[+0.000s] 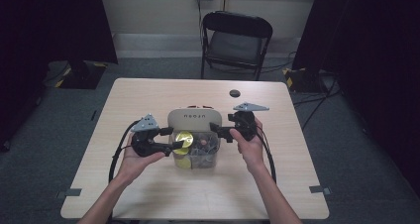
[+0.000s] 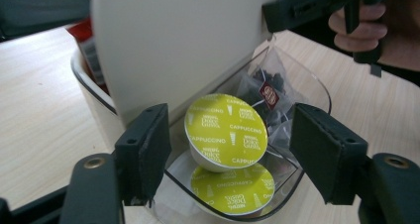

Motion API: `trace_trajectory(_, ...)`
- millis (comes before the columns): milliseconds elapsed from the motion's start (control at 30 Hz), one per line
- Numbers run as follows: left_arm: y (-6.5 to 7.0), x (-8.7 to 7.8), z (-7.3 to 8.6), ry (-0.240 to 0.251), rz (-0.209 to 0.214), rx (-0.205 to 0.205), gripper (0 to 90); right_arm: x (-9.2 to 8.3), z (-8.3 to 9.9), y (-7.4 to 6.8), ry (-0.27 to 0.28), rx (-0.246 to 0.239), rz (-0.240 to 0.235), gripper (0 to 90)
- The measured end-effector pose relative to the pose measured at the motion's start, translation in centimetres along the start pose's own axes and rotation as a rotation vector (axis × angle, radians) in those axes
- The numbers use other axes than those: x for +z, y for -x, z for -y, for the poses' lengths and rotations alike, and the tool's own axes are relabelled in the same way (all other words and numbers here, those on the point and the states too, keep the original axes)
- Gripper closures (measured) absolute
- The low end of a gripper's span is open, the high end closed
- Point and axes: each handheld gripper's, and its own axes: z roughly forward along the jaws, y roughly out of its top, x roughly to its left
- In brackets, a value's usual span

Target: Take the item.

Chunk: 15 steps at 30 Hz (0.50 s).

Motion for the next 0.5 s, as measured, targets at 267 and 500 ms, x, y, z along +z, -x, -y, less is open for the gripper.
trace_trajectory(267, 0.1, 1.1, 0.1, -0.029, -0.001, 0.006, 30.0, 0.0, 0.0, 0.0, 0.001, -0.002, 0.002, 14.3)
trace_trajectory(500, 0.1, 1.7, 0.3, -0.040, 0.015, 0.008, 30.8, -0.1, 0.0, 0.0, 0.002, -0.002, 0.002, 14.3)
